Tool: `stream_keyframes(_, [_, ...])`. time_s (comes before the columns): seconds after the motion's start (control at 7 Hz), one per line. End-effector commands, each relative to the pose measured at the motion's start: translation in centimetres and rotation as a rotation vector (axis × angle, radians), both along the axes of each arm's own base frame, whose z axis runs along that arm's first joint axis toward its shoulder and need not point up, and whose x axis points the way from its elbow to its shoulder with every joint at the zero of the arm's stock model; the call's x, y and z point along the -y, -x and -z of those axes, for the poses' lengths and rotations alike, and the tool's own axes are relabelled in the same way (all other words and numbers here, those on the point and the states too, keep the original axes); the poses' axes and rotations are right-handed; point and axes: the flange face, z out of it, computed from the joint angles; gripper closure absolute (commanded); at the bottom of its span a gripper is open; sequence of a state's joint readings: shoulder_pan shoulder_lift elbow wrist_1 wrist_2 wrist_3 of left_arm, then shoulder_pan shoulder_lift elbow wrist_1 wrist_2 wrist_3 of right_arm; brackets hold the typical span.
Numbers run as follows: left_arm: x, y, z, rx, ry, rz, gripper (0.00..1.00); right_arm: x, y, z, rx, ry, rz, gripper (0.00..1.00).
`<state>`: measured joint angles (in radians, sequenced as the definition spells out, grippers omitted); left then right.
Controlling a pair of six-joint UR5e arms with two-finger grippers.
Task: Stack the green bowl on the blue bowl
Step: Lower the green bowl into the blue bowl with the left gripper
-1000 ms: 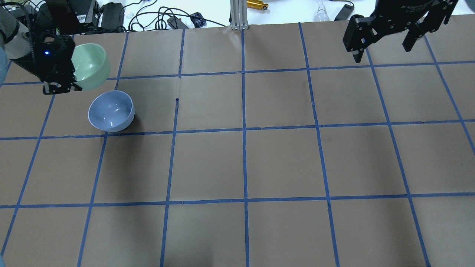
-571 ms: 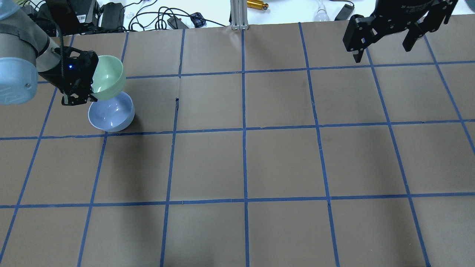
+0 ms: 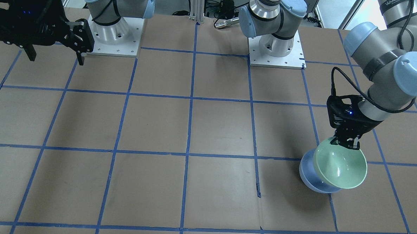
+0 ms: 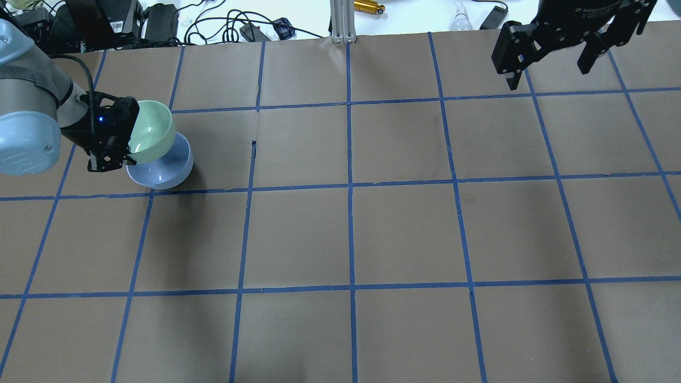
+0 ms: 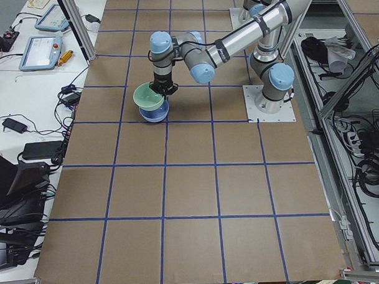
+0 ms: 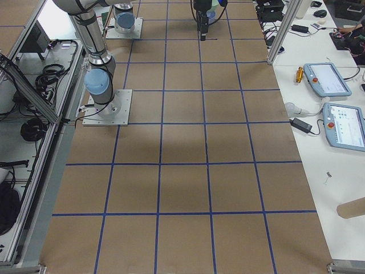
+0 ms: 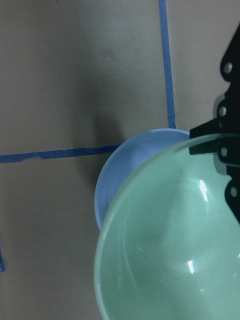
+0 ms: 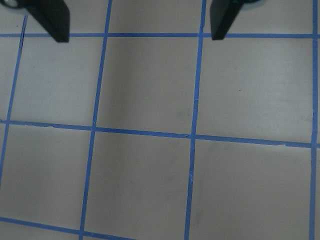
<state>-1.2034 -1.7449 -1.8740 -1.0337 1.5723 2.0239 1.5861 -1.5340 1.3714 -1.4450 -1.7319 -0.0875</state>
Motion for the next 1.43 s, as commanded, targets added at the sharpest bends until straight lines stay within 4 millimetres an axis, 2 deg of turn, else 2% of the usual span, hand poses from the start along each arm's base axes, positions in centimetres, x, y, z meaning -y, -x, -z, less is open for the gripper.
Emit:
stream_keyframes(0.0, [-1.2, -0.2, 1.5, 0.019, -0.012, 0.0, 1.0, 0.0, 0.0, 0.0, 0.0, 0.0, 0.0, 0.0])
stream_keyframes(0.29, [-1.6, -0.6, 2.5, 0.011, -0.031, -0.016, 1.0, 0.0, 0.0, 0.0, 0.0, 0.0, 0.0, 0.0])
stream_keyframes(0.43, [-1.5, -0.6, 2.5, 0.01, -0.025, -0.018, 0.52, 0.0, 0.0, 0.0, 0.0, 0.0, 0.0, 0.0])
stream_keyframes(0.57, [-1.5, -0.5, 2.2, 0.011, -0.021, -0.022, 0.33, 0.0, 0.0, 0.0, 0.0, 0.0, 0.0, 0.0])
stream_keyframes(0.71, [-1.5, -0.7, 2.6, 0.007, -0.031, -0.031, 0.06, 0.0, 0.0, 0.0, 0.0, 0.0, 0.0, 0.0])
stream_keyframes(1.0, [-1.9, 0.4, -1.2, 0.002, 0.002, -0.131, 0.06, 0.0, 0.0, 0.0, 0.0, 0.0, 0.0, 0.0])
stream_keyframes(1.14, [-2.1, 1.2, -3.3, -0.026, 0.012, -0.247, 0.06, 0.0, 0.0, 0.0, 0.0, 0.0, 0.0, 0.0])
stream_keyframes(1.29, [-1.7, 3.2, -6.1, -0.066, 0.056, -0.325, 0.06, 0.0, 0.0, 0.0, 0.0, 0.0, 0.0, 0.0])
